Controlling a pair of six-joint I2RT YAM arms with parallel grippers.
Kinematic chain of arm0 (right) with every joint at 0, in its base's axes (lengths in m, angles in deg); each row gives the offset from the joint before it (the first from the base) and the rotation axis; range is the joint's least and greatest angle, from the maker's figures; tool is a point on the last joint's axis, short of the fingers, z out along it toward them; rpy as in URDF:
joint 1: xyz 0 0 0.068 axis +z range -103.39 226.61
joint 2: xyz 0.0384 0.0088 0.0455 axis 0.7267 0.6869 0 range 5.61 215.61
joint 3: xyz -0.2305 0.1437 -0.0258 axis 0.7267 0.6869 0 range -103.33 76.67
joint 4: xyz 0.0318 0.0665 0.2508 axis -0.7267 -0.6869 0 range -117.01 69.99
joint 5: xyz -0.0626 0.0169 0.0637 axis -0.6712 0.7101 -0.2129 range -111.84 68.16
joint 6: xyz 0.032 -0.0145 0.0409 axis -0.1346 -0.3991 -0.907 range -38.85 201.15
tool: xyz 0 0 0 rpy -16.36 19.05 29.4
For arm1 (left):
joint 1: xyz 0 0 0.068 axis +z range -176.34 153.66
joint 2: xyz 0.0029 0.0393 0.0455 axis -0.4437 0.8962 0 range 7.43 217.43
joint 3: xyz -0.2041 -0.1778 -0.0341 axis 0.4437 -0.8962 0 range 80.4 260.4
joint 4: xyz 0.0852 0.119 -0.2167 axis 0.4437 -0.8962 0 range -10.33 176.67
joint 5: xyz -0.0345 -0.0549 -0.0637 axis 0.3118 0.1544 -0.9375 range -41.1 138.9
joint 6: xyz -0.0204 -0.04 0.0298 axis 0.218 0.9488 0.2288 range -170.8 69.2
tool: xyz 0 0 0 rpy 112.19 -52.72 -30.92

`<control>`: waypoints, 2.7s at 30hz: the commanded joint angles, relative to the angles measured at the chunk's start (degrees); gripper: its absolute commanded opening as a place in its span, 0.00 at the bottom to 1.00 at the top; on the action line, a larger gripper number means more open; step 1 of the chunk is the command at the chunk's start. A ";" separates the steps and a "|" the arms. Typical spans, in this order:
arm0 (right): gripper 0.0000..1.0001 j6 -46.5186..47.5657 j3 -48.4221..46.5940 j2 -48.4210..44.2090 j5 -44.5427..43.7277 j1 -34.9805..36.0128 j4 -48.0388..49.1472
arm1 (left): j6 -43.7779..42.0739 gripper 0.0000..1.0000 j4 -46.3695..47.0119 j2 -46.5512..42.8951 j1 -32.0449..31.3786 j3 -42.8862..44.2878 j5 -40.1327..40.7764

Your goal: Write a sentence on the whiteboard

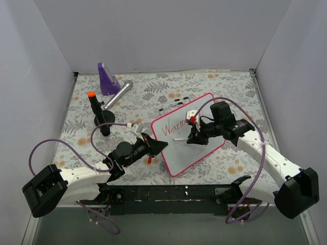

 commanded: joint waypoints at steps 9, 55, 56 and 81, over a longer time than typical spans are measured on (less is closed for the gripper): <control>0.01 2.36 2.94 -1.49 -0.87 0.06 -0.90 | -2.16 0.00 6.61 -1.47 -0.20 -0.53 1.25; 0.01 7.28 3.12 -0.61 0.44 -1.61 -6.34 | -2.86 0.00 7.14 -1.82 -0.11 -1.32 0.72; 0.01 7.37 3.21 -0.44 0.79 -1.61 -6.34 | -2.86 0.00 7.14 -1.74 -0.11 -1.41 0.80; 0.01 4.91 -7.16 4.31 5.72 0.15 -6.86 | -2.60 0.00 7.76 -1.47 -0.20 -2.37 0.89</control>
